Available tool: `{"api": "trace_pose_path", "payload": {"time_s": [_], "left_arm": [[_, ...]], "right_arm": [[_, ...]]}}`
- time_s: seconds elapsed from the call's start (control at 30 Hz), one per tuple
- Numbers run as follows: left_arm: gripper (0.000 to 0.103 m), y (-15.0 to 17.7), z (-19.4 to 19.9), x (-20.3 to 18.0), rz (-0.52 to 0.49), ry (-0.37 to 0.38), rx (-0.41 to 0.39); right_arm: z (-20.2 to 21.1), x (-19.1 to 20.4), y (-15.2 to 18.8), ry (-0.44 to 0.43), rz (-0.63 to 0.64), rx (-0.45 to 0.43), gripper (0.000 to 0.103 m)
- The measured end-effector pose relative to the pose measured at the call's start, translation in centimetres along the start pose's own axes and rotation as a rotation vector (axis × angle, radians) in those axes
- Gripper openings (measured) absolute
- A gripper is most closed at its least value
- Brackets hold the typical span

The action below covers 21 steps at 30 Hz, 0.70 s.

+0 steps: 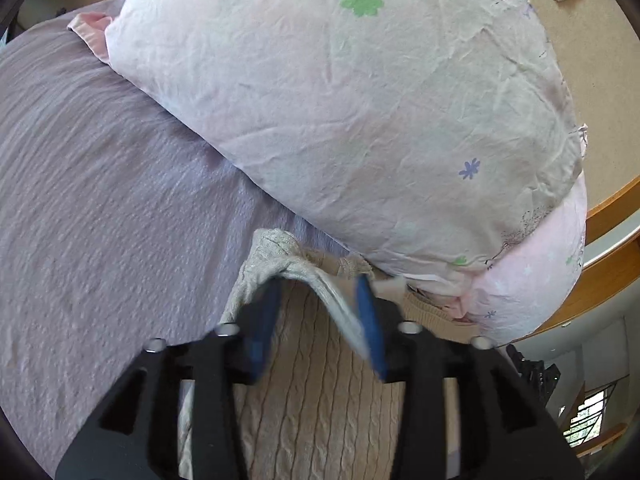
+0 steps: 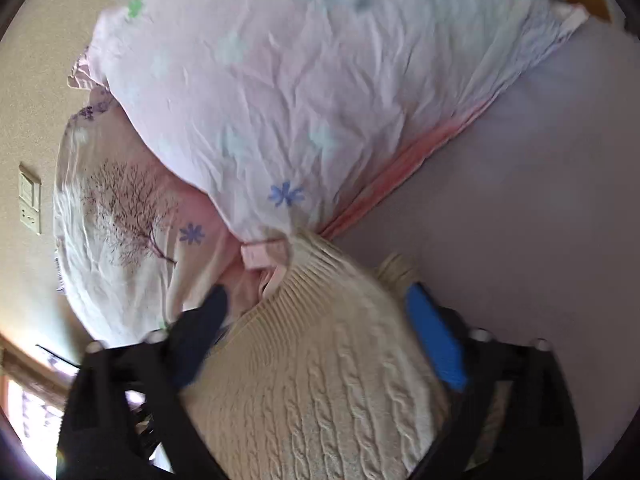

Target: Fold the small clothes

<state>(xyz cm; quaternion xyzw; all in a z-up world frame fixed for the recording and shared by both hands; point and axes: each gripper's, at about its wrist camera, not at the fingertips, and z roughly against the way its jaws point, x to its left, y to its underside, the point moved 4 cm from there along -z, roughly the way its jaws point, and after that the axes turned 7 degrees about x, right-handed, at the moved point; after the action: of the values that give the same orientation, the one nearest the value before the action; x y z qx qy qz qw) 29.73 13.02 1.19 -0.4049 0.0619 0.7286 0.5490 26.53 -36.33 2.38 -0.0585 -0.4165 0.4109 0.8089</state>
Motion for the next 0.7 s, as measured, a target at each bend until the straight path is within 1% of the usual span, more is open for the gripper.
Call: {"api": "trace_pose_path", "payload": {"time_s": [0.03,0.07,0.1,0.17,0.23,0.27,0.3,0.33,0.37,0.4,0.43,0.47,0.5,0.57,0.63,0.7], "left_arm": [[0.077,0.2,1.0,0.2,-0.006,-0.023,-0.026],[0.078,0.5,2.0,0.6,-0.015,-0.042,-0.046],[0.078,0.9,2.6,0.9,-0.027,-0.052,-0.039],[0.076,1.7,2.9,1.9,-0.024,-0.082,0.003],[0.067,2.8,2.4,3.0,-0.02,-0.084,0.063],[0.059,3.4,2.0,3.3,-0.019,-0.087,0.093],[0.053,4.1,1.6,3.7,-0.016,-0.077,0.118],[0.05,4.7,1.3,3.9,-0.009,-0.059,0.141],[0.046,5.2,1.2,4.0,-0.002,-0.039,0.145],[0.045,5.7,1.2,4.0,-0.001,-0.022,0.138],[0.038,6.2,1.0,3.9,0.006,0.002,0.152],[0.035,6.7,0.7,4.0,0.034,0.035,0.161],[0.035,7.1,0.6,4.2,0.065,0.067,0.14],[0.035,7.5,0.8,4.6,0.129,0.107,0.092],[0.033,7.6,0.8,4.7,0.172,0.124,0.061],[0.022,7.6,0.6,4.7,0.197,0.125,0.08]], "right_arm": [[0.9,0.2,0.0,-0.004,0.026,-0.022,0.101],[1.5,0.2,0.2,-0.01,0.035,-0.02,0.101],[1.8,0.1,0.4,-0.026,0.033,-0.006,0.101],[1.8,-0.1,1.0,-0.054,0.022,0.045,0.101],[1.7,-0.2,2.0,-0.075,0.028,0.095,0.101],[1.8,0.0,2.6,-0.076,0.035,0.115,0.101],[1.5,0.7,3.5,-0.077,0.042,0.135,0.101],[1.2,0.8,4.1,-0.082,0.047,0.157,0.101],[1.2,0.9,4.7,-0.087,0.049,0.17,0.101],[1.3,0.8,4.9,-0.096,0.051,0.177,0.101],[1.7,0.6,5.1,-0.106,0.054,0.179,0.101],[2.0,0.4,5.3,-0.113,0.056,0.178,0.101],[2.2,0.3,5.3,-0.123,0.057,0.179,0.101],[2.5,0.0,5.4,-0.145,0.054,0.187,0.101],[2.8,-0.2,5.3,-0.16,0.054,0.2,0.101],[3.4,-0.5,5.2,-0.172,0.063,0.203,0.101]]}}
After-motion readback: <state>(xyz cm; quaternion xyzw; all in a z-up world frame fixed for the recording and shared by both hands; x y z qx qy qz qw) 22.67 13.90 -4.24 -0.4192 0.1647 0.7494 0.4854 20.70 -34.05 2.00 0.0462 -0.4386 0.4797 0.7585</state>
